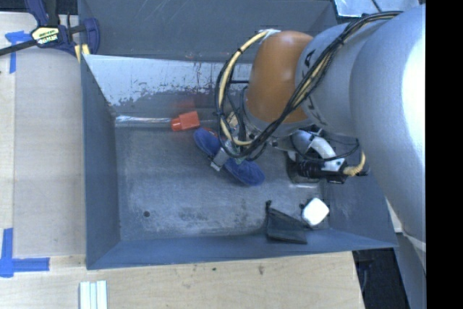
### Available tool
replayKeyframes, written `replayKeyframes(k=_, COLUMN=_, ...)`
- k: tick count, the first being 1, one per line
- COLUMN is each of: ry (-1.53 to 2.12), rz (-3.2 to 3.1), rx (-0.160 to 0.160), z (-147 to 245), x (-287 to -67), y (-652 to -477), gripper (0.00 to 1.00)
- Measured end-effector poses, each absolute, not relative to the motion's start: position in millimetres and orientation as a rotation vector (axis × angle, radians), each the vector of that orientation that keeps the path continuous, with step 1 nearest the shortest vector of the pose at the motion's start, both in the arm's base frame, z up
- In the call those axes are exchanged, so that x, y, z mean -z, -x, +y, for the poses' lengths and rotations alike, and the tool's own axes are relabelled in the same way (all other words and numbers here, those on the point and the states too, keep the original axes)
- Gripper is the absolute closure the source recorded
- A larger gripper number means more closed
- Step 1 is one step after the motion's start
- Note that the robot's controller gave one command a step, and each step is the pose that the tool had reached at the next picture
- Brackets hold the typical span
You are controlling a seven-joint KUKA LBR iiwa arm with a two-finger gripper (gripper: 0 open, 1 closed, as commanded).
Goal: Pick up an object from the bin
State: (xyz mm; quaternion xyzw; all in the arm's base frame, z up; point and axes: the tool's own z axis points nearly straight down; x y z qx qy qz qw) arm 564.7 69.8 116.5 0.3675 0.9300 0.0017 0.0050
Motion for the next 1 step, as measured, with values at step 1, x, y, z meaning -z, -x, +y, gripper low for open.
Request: replayKeyframes(k=1, ry=-1.15, rz=2.917, rx=-0.004, z=68.9, x=-160.3, y=-566.5, gripper=1.0)
